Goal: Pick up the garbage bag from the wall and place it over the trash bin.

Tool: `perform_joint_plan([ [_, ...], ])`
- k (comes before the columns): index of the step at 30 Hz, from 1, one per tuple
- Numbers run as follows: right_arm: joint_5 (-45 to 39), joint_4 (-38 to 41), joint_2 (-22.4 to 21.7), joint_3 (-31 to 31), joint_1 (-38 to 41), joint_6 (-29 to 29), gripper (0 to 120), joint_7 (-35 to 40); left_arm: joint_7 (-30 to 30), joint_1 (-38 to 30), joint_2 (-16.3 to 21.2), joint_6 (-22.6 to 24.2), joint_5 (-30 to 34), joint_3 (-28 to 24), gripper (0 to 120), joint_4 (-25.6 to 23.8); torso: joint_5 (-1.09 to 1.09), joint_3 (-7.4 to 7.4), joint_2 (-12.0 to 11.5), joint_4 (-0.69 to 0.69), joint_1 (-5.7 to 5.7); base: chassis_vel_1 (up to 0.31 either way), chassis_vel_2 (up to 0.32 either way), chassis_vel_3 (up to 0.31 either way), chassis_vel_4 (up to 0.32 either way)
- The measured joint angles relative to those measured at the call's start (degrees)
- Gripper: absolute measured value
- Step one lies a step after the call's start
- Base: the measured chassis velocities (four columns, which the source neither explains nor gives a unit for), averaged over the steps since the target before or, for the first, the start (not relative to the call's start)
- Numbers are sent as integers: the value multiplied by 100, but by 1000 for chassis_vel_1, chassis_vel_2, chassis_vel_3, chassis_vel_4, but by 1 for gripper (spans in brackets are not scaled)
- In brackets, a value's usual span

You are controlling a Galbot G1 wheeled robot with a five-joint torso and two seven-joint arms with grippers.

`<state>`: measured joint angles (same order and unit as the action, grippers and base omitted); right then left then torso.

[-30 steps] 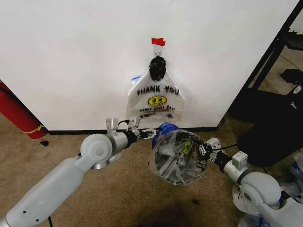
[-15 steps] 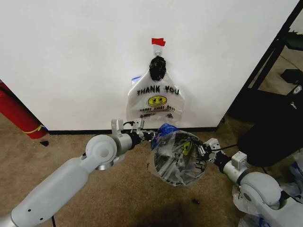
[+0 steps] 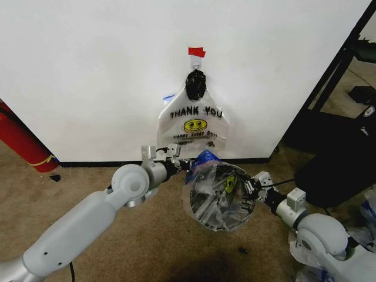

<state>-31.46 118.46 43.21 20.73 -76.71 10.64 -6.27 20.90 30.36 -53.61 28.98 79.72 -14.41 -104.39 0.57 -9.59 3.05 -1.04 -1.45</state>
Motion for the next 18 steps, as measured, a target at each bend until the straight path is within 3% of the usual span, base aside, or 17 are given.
perform_joint_plan([
  [13, 65, 74, -61, 28, -75, -100, 0, -61, -250, -560, -330, -108, -460, -655, 0, 1285, 1, 0, 0, 1, 0, 0, 0, 0, 0],
  [18, 49, 16, 6, 23, -58, -101, 0, -36, -161, -509, -309, -110, -468, -421, 1, 1179, 1, 0, 0, 0, 0, 0, 0, 0, 0],
])
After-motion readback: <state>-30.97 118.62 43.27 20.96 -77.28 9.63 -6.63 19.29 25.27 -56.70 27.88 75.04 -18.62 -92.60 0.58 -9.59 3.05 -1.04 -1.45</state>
